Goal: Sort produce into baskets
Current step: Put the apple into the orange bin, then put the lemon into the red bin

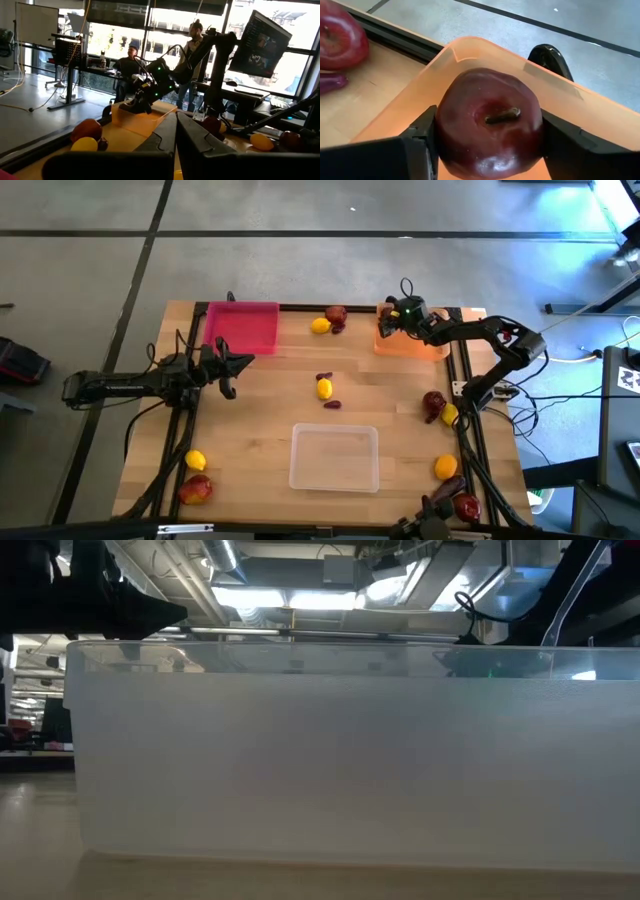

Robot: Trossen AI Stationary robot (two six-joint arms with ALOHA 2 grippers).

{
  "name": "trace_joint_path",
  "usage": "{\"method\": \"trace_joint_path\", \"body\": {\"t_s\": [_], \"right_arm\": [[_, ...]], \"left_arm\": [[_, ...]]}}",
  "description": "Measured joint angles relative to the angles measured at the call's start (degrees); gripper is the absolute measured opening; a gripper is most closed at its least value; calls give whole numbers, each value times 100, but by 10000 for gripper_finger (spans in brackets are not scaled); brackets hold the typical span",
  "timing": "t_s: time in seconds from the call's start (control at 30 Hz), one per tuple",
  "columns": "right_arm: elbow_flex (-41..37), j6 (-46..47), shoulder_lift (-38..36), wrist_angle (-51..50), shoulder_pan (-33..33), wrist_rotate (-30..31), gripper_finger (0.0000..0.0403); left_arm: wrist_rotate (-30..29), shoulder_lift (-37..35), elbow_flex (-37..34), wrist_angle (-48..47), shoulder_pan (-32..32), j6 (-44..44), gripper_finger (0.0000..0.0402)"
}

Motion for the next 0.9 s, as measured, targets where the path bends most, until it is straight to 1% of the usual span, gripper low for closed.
{"method": "trace_joint_path", "body": {"t_s": [0.13, 0.23, 0.33, 0.5, 0.57, 0.73, 0.9], "right_arm": [[0, -64, 0, -6, 0, 2, 271], [0, -191, -88, -23, 0, -90, 293], [0, -218, -402, -114, 8, -159, 305], [0, -362, -1193, -427, 82, -370, 309], [0, -387, -1518, -590, 226, -450, 309], [0, -496, -2140, -725, 872, -1035, 309], [2, -498, -2319, -590, 1615, -1072, 309]], "left_arm": [[0, 0, 0, 0, 0, -2, 5], [0, 0, 0, -2, 0, 0, 5], [0, 0, 0, -9, 0, -4, 5], [0, 0, -4, -55, 0, -31, 5], [-2, 0, -4, -57, 0, -31, 5], [-2, 0, -4, -51, 0, 7, 5], [-2, 0, -4, -33, 0, 17, 5]]}}
